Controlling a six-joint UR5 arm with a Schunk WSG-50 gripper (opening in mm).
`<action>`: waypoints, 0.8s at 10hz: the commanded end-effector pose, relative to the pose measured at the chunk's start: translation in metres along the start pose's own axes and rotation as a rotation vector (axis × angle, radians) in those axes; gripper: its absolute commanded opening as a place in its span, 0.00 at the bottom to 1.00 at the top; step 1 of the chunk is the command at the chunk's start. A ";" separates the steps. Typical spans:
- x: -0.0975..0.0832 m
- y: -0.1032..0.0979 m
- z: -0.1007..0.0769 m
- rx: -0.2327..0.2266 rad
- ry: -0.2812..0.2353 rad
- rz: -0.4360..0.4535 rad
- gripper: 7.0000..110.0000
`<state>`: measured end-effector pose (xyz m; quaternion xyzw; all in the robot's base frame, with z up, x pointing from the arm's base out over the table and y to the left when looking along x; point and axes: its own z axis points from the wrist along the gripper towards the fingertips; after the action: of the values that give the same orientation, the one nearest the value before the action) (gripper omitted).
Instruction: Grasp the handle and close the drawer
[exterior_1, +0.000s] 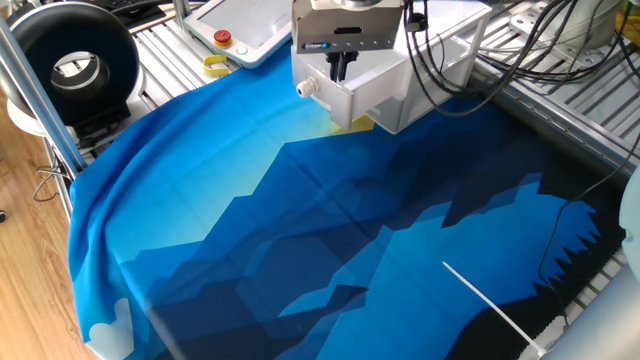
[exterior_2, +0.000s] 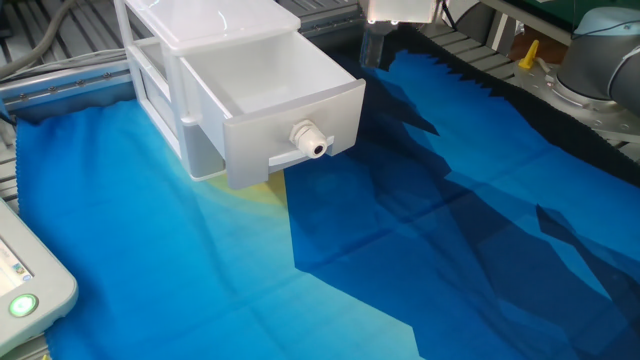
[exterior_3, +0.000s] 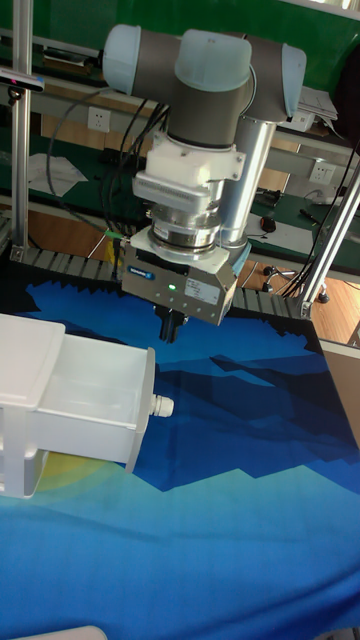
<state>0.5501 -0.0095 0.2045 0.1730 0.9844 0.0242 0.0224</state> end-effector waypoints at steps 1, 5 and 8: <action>-0.007 -0.004 -0.003 0.025 -0.020 -0.603 0.00; 0.014 0.000 0.001 0.004 0.085 -1.602 0.00; 0.027 0.005 0.004 -0.071 0.123 -2.230 0.00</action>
<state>0.5332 -0.0042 0.2007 -0.6138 0.7893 0.0093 -0.0107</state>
